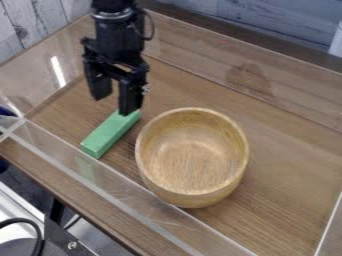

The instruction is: Put the green block in the brown bowl

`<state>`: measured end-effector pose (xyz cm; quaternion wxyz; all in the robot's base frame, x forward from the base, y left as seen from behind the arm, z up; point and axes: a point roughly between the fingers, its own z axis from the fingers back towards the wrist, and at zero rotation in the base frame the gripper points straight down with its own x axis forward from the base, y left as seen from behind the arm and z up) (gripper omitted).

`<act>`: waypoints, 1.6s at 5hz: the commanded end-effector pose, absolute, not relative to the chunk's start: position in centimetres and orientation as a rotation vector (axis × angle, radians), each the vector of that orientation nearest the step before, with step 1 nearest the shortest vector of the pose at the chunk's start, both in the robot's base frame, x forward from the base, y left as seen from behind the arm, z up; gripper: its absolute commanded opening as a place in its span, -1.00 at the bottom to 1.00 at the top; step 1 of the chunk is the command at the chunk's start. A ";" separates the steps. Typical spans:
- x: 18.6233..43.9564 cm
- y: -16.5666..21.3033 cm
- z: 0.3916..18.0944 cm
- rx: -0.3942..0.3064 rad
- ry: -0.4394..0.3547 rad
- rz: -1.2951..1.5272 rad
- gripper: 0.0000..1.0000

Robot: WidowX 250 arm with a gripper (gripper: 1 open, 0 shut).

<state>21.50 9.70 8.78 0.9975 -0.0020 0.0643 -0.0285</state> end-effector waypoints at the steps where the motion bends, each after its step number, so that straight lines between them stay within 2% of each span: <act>1: 21.7 10.9 9.1 0.029 0.072 -0.063 1.00; 4: 21.8 11.3 5.4 0.024 0.080 -0.062 1.00; 5: 22.0 11.4 4.7 0.020 0.076 -0.055 1.00; 8: 22.2 11.3 4.7 -0.015 0.066 -0.028 1.00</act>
